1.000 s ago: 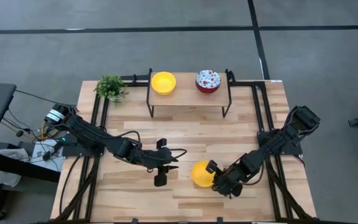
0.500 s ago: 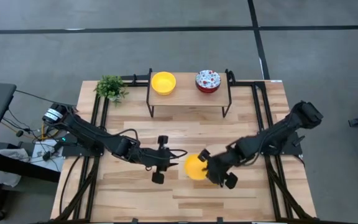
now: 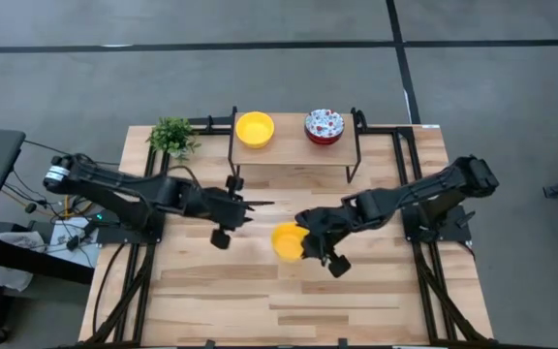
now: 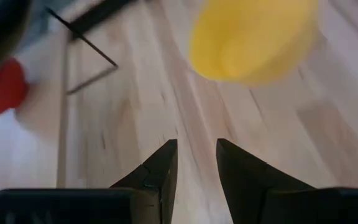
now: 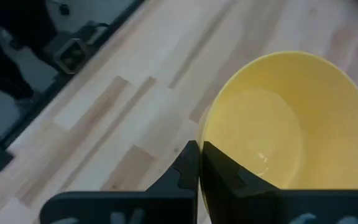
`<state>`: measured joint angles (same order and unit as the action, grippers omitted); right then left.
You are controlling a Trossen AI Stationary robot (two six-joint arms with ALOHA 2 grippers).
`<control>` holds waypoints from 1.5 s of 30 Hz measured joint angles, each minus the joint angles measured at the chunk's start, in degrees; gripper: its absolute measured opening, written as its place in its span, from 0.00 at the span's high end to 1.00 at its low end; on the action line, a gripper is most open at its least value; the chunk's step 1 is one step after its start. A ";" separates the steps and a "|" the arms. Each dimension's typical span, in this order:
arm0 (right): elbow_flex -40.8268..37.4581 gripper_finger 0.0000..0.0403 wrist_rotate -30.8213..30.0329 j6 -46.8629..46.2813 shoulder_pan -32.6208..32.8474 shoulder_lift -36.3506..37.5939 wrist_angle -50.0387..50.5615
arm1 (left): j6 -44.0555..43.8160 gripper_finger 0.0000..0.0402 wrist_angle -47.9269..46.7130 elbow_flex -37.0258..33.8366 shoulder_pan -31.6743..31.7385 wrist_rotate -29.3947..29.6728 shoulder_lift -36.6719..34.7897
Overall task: Pick & Place Mini bowls
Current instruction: Stack the yellow bowl on top of the yellow bowls on the shelf
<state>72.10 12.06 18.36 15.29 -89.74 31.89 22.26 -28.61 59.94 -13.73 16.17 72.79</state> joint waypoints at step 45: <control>3.75 1.00 -0.34 -3.42 -1.07 -13.23 -11.37 | 32.56 0.72 -3.90 0.02 1.26 -19.20 10.91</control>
<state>75.85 11.73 14.94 14.22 -102.97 20.52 54.82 -32.51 59.96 -12.47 -3.03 83.70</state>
